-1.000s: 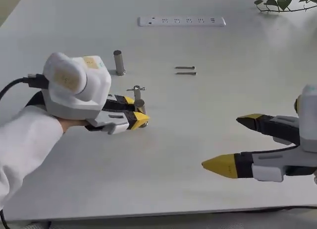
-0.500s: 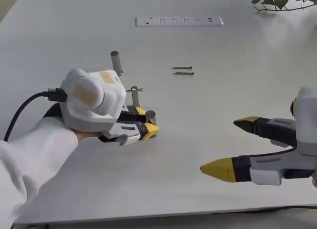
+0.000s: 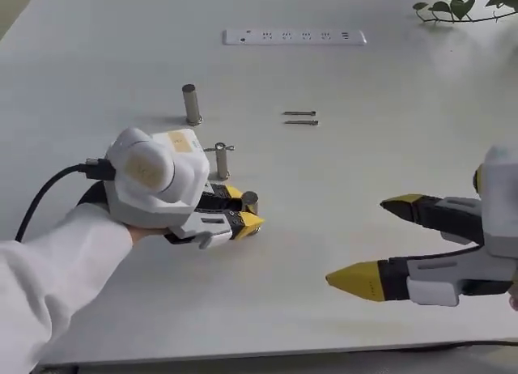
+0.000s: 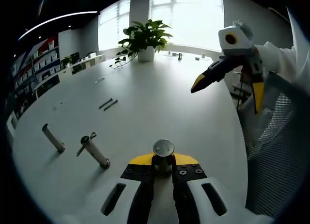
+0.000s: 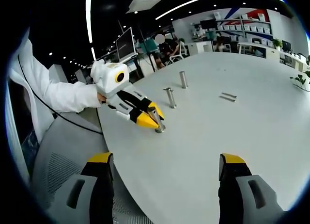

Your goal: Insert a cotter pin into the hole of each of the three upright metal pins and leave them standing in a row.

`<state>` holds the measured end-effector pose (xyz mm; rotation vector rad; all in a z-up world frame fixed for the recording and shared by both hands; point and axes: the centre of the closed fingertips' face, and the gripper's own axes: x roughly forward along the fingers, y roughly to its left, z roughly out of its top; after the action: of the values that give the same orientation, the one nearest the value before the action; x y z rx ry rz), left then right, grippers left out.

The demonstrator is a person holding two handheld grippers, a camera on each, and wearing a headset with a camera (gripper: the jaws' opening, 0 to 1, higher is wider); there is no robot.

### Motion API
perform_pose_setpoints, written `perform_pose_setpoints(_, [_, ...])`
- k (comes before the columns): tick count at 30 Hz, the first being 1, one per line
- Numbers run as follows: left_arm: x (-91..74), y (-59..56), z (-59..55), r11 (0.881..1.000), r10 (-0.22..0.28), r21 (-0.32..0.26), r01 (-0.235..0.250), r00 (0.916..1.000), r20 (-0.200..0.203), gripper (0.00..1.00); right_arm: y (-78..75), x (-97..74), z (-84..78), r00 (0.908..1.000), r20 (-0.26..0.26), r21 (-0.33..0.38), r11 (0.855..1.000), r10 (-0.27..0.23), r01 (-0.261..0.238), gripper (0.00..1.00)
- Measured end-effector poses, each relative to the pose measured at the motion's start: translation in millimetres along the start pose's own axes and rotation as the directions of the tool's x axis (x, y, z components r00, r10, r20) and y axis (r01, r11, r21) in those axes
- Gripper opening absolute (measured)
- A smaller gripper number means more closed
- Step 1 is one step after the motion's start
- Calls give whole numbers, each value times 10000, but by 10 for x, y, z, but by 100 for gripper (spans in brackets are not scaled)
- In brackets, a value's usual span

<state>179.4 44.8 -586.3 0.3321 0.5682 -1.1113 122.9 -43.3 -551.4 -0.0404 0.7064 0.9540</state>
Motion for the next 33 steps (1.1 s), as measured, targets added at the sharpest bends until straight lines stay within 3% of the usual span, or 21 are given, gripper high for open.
perform_pose_setpoints(7, [1, -9, 4, 10000, -59, -47, 60, 9996, 280, 12, 36, 16, -39, 9999, -102, -25, 9999, 106, -106, 88])
perform_pose_setpoints(9, [-1, -23, 8, 9993, -173, -316, 187, 9988, 457, 12, 46, 25, -48, 9998, -135, -55, 9999, 140, -141, 88])
perform_pose_setpoints(16, [-88, -144, 10, 9928, -939, -696, 971, 9944, 482, 42, 42, 35, -46, 9997, -178, -85, 9998, 158, -159, 88])
perform_pose_setpoints(23, [-299, -214, 50, 9850, -1288, -1024, 1387, 9868, 980, 64, 36, 35, -66, 9996, -239, -21, 9999, 167, -167, 87])
perform_pose_setpoints(26, [-394, -243, 35, 9799, -1456, -1203, 1592, 9827, 1143, 79, 40, 36, -75, 9994, -286, -19, 9998, 182, -183, 87])
perform_pose_setpoints(33, [-566, -210, -17, 9719, -1217, -1840, 1471, 9823, 1424, 98, 42, 23, -88, 9992, -353, -12, 9998, 188, -189, 86])
